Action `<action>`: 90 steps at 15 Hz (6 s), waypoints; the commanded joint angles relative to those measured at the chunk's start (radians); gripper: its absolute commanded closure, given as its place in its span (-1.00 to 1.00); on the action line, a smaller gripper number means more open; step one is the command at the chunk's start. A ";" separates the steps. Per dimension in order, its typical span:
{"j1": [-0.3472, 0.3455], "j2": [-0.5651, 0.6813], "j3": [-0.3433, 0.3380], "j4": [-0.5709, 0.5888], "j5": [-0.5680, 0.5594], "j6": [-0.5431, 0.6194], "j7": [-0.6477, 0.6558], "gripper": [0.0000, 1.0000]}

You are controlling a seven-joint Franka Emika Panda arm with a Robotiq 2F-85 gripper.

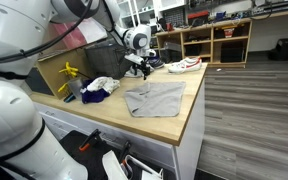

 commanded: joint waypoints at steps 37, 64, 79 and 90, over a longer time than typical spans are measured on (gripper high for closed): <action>-0.005 -0.003 -0.102 -0.089 -0.184 -0.138 -0.173 0.23; 0.082 -0.093 0.056 0.042 0.028 -0.115 -0.146 0.15; -0.041 -0.115 -0.026 -0.032 -0.033 -0.425 -0.335 -1.00; -0.029 -0.064 -0.068 -0.113 -0.217 -0.415 -0.375 -1.00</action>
